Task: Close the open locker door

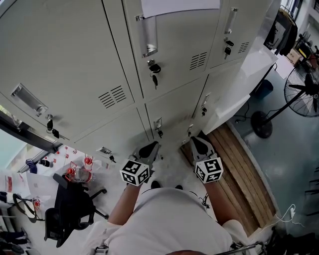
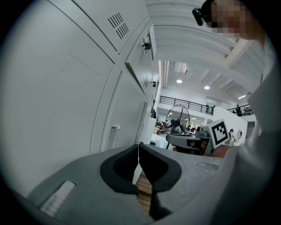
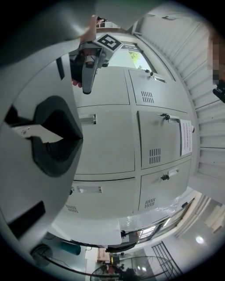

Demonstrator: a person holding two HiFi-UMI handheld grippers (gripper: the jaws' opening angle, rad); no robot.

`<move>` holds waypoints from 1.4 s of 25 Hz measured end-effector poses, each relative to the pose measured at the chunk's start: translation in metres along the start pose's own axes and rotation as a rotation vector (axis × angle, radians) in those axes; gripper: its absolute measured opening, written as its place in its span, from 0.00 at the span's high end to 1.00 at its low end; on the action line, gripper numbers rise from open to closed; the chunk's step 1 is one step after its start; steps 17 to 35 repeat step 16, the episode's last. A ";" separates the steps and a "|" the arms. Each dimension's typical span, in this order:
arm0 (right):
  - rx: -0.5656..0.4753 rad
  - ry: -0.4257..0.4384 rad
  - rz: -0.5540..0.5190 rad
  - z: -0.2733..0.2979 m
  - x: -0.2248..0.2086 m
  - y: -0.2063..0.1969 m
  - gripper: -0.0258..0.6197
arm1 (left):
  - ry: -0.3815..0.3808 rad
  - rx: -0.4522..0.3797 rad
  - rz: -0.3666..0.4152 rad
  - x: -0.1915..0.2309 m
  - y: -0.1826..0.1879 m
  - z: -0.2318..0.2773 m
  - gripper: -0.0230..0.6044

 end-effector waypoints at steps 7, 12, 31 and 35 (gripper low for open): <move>0.003 0.007 0.009 0.001 -0.002 -0.001 0.96 | 0.012 -0.003 -0.007 0.002 0.000 0.001 0.94; 0.006 0.012 0.016 0.002 -0.002 -0.002 0.96 | 0.015 -0.003 -0.008 0.004 0.000 0.002 0.94; 0.005 0.019 0.017 0.005 -0.001 -0.001 0.96 | 0.015 -0.002 -0.009 0.004 -0.001 0.002 0.94; 0.005 0.019 0.017 0.005 -0.001 -0.001 0.96 | 0.015 -0.002 -0.009 0.004 -0.001 0.002 0.94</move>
Point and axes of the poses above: the fingertips, and each gripper's own axes: z forward along the fingers, x to its left, y out of its top, the point moved 7 cm from there along -z, backward along the fingers, and after that the axes turned 13 degrees about -x, right-handed, at the moved point
